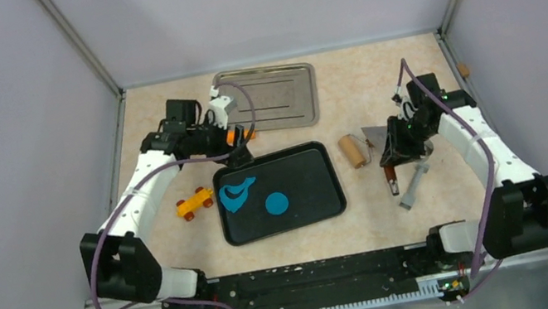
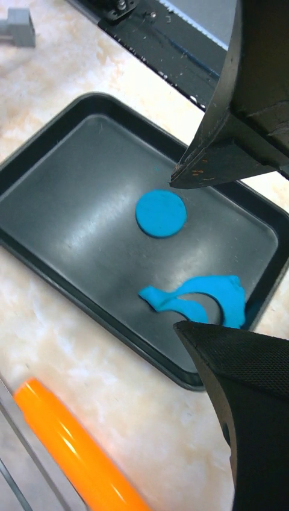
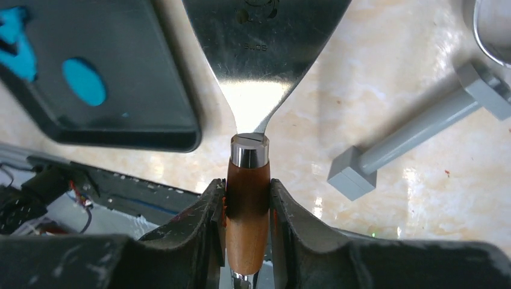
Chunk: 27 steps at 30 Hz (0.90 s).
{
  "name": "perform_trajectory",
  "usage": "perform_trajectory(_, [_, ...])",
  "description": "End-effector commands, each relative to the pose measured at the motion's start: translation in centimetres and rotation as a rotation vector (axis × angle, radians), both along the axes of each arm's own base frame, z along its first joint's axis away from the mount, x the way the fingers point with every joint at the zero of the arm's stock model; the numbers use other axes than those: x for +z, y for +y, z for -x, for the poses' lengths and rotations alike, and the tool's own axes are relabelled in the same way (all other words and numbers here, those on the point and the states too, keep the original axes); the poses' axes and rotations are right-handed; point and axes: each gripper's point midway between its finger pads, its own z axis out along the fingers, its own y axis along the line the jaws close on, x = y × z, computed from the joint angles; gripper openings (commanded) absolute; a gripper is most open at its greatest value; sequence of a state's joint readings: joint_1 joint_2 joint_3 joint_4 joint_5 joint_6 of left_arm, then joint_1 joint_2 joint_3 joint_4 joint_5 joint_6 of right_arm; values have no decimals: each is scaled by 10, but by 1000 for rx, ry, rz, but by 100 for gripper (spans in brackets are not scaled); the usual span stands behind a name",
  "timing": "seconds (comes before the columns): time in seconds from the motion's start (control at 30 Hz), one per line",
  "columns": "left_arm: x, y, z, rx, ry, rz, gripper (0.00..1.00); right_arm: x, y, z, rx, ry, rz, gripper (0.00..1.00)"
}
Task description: Roll out the dumpling wrappers from the dough
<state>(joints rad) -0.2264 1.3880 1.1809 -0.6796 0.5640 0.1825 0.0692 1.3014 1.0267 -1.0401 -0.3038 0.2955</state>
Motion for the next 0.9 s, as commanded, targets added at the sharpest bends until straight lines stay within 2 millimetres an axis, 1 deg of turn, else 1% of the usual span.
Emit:
perform_trajectory(0.0, [24, -41, -2, -133, -84, 60, 82, 42, 22, -2, 167, -145, -137, 0])
perform_trajectory(0.07, [31, -58, 2, -172, -83, 92, 83, 49, 34, -9, 236, -222, -204, 0])
perform_trajectory(0.13, [37, -71, 2, -186, -65, 137, 83, 51, 45, -11, 327, -291, -235, 0])
perform_trajectory(0.2, [46, -85, 6, -225, -25, 203, 85, 50, 49, -13, 371, -338, -234, 0])
perform_trajectory(0.27, [54, -96, 7, -246, 26, 255, 87, 60, 59, -14, 435, -391, -260, 0])
perform_trajectory(0.33, [58, -107, 5, -249, 90, 302, 88, 71, 66, -17, 555, -480, -206, 0])
perform_trajectory(0.43, [62, -124, 3, -243, 219, 419, 90, 81, 74, -10, 751, -556, -147, 0])
perform_trajectory(0.53, [65, -140, 3, -244, 378, 545, 91, 86, 78, -7, 897, -612, -81, 0])
perform_trajectory(0.63, [64, -153, 3, -244, 519, 639, 90, 91, 83, -10, 983, -653, -20, 0])
perform_trajectory(0.77, [60, -164, 4, -254, 593, 666, 89, 96, 88, -18, 1026, -667, 17, 0])
perform_trajectory(0.87, [49, -172, 10, -266, 635, 646, 88, 99, 90, -24, 1040, -674, 31, 0])
